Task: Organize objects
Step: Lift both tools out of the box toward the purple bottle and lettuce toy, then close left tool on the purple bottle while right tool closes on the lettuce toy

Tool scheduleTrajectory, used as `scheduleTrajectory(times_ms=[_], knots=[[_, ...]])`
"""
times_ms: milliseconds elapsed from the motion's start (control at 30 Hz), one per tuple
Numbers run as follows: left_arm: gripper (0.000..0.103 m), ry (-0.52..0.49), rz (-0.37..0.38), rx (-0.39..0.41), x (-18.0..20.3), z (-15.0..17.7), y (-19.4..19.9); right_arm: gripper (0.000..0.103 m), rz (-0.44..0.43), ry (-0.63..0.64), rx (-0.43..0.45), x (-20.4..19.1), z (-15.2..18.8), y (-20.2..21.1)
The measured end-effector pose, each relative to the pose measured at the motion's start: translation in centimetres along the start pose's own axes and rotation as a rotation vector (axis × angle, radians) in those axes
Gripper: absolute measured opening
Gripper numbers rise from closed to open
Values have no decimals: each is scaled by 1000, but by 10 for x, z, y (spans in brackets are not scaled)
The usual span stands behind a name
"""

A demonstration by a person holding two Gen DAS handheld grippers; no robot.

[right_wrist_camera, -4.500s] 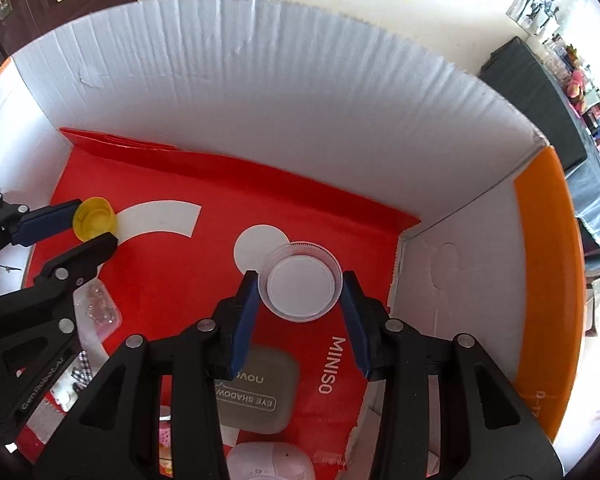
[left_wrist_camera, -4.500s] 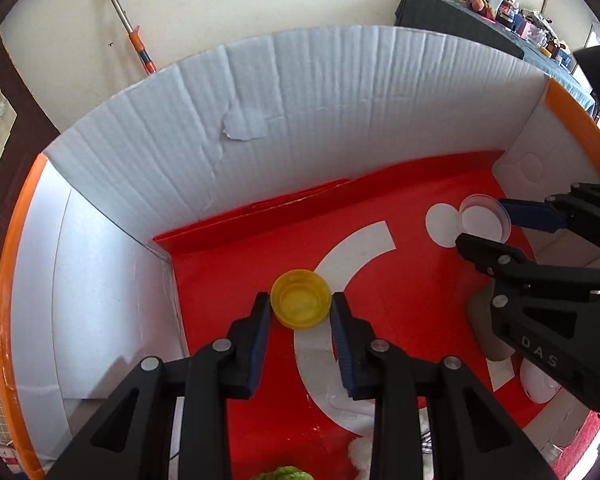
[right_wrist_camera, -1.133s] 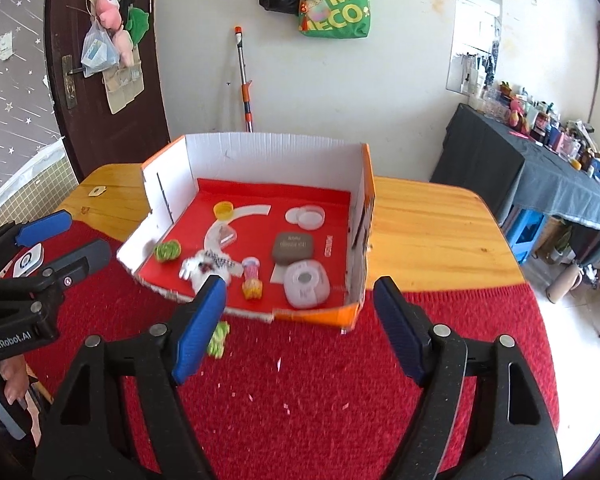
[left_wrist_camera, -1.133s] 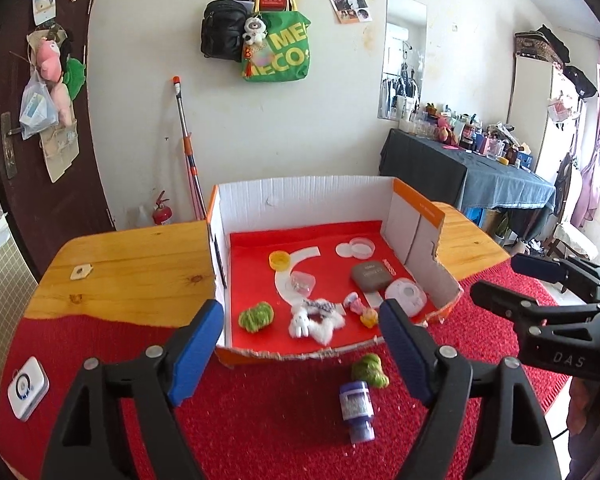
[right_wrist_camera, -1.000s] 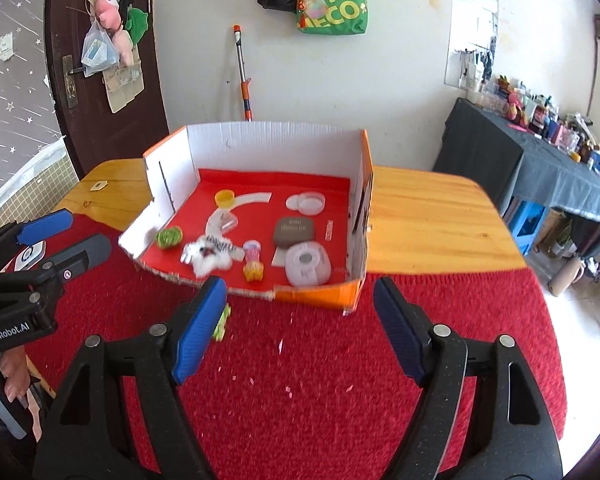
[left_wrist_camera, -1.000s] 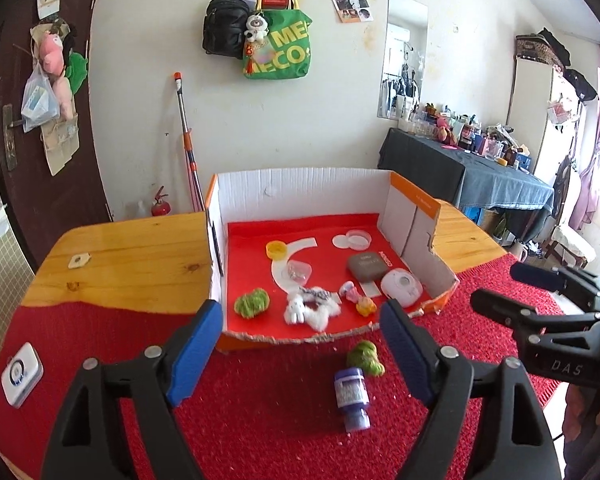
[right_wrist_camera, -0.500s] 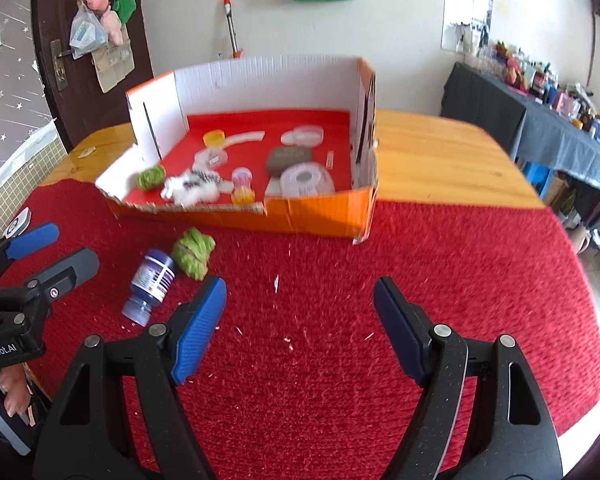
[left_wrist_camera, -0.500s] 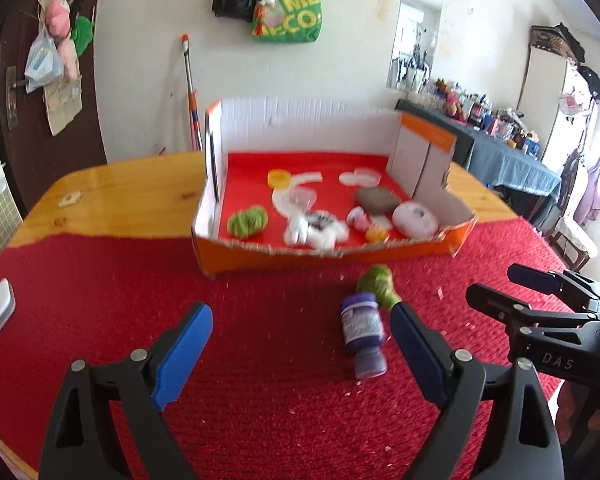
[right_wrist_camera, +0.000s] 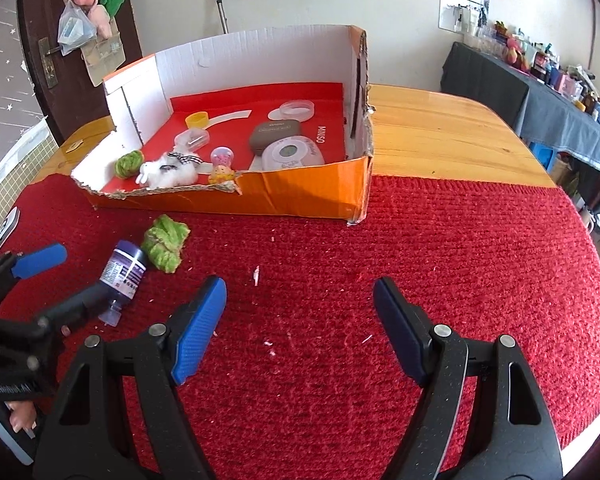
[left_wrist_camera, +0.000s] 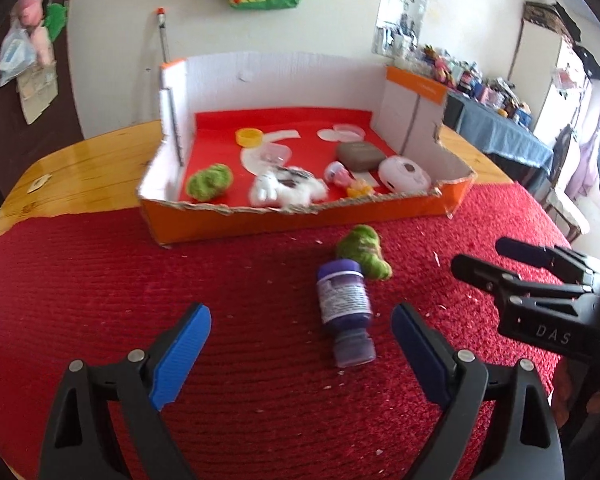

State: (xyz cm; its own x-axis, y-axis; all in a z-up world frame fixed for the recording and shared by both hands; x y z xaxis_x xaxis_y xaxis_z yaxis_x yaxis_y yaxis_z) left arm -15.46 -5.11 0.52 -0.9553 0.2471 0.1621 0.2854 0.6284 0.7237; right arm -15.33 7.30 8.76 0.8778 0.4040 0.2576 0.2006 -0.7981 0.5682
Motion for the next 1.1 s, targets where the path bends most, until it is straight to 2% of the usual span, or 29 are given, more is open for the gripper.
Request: scheduleTrajectory(times_ms=[100, 167, 433, 733, 967, 1100], knots=[[94, -10, -8, -39, 2, 0, -10, 76, -1, -5, -3, 3, -2, -2], [94, -11, -41, -49, -1, 0, -15, 76, -5, -6, -4, 3, -3, -2], [94, 28, -101, -37, -32, -3, -13, 76, -75, 36, -11, -20, -10, -9], [94, 7, -94, -42, -45, -9, -13, 76, -137, 98, -36, -50, -18, -23], [85, -33, -74, -46, -46, -16, -15, 76, -164, 125, -52, -61, -22, -33], [74, -60, -56, -53, -45, -19, -17, 76, -183, 141, -59, -64, -24, -36]])
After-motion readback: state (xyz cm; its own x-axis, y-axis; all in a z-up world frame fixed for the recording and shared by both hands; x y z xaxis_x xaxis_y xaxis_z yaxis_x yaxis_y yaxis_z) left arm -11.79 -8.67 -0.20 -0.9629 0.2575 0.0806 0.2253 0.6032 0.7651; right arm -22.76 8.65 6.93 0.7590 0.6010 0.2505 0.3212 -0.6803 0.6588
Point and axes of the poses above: each gripper's, at about its wrist camera, not at the fingertips, and y roughly against the way its jaws point, x to its right, z to its underside, the point moved 4 cm from there along -y, roughly the way its jaws point, and after that the axes turned 2 degrees about -y, right-handed, at the moved point
